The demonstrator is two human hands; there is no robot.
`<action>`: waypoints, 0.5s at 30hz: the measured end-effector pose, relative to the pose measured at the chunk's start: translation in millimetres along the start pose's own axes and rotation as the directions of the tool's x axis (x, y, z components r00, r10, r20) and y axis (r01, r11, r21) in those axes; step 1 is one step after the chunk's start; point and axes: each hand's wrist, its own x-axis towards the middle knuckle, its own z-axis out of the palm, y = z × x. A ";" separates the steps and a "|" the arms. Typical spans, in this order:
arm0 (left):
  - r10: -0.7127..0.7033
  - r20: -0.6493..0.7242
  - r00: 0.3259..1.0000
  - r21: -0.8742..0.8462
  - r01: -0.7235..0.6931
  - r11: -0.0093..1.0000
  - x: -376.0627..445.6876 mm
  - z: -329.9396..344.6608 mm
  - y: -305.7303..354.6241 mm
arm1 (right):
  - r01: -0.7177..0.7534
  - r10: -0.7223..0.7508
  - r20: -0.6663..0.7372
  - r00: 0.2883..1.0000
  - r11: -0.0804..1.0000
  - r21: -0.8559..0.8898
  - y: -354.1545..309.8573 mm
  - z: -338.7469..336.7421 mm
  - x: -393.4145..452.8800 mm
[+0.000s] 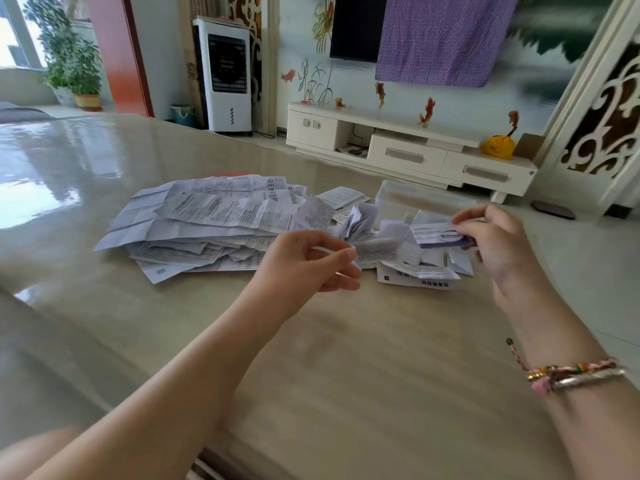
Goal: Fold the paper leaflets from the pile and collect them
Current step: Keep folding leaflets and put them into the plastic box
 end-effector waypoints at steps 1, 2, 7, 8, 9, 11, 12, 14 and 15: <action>-0.003 0.004 1.000 0.014 0.003 1.000 1.8 2.4 -0.3 | -0.026 0.024 -0.057 0.998 0.999 -0.046 5.2 -3.4 5.0; -0.005 0.007 1.000 0.024 0.004 1.000 3.3 4.6 -0.5 | -0.062 0.054 -0.094 0.994 0.995 -0.080 10.4 -5.4 9.2; -0.001 0.006 1.000 0.061 0.001 0.998 10.2 13.3 -3.3 | -0.170 0.158 -0.074 0.985 0.961 -0.220 28.3 -6.9 16.3; -0.002 0.002 1.000 0.062 0.002 0.998 11.1 13.6 -3.4 | -0.157 0.148 -0.052 0.988 0.956 -0.248 28.3 -3.9 14.7; -0.004 -0.003 1.000 0.064 0.004 0.998 11.8 13.7 -3.6 | -0.134 0.131 -0.026 0.991 0.953 -0.272 27.4 -0.7 12.4; -0.003 -0.015 1.000 0.065 0.004 0.998 12.2 12.8 -3.5 | -0.051 0.064 0.028 0.998 0.938 -0.343 25.4 6.0 7.7; -0.002 -0.021 1.000 0.062 0.004 0.998 12.0 12.4 -3.3 | -0.002 0.025 0.052 0.998 0.917 -0.399 24.3 8.2 5.3; 0.000 -0.030 1.000 0.062 0.002 0.998 10.7 10.6 -3.5 | 0.064 -0.029 0.076 0.997 0.857 -0.512 23.2 10.5 0.3; 0.004 -0.036 0.999 0.071 -0.001 0.997 10.1 9.4 -3.7 | 0.082 -0.048 0.074 0.996 0.819 -0.567 23.2 10.6 -1.7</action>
